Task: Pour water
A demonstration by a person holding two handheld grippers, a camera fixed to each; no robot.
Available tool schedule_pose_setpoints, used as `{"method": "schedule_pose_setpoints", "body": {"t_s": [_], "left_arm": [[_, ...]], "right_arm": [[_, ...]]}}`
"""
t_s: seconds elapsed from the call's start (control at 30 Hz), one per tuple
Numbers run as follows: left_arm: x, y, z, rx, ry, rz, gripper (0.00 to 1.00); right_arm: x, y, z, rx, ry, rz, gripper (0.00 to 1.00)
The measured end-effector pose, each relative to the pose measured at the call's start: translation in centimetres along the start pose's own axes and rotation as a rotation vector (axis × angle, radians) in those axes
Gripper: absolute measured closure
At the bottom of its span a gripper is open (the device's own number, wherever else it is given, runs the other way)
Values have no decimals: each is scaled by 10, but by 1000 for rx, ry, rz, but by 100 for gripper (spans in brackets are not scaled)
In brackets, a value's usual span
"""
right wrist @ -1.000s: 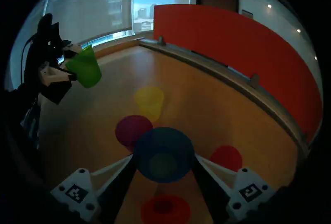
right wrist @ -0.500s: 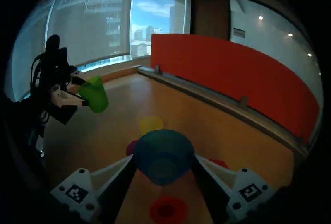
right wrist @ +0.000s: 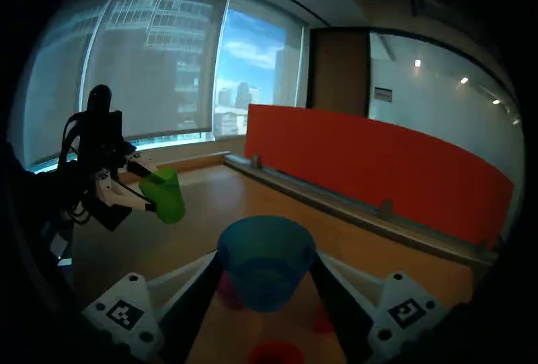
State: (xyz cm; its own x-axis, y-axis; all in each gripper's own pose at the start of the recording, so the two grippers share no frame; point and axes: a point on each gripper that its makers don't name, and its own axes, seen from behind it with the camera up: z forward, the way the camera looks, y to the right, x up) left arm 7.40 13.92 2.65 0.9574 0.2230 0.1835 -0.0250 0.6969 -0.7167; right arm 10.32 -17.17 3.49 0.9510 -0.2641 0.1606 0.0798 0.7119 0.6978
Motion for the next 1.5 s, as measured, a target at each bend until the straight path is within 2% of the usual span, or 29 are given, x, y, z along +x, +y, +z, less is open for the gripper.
{"method": "schedule_pose_setpoints", "body": {"t_s": [0.37, 0.67, 1.5], "left_arm": [[7, 9, -2, -11, 10, 12, 19], [11, 11, -3, -11, 25, 11, 19], [25, 20, -5, -27, 76, 9, 19]], "right_arm": [[31, -7, -10, -6, 138, 12, 10], [48, -6, -18, -17, 220, 39, 10], [52, -3, -32, -20, 227, 51, 10]]}}
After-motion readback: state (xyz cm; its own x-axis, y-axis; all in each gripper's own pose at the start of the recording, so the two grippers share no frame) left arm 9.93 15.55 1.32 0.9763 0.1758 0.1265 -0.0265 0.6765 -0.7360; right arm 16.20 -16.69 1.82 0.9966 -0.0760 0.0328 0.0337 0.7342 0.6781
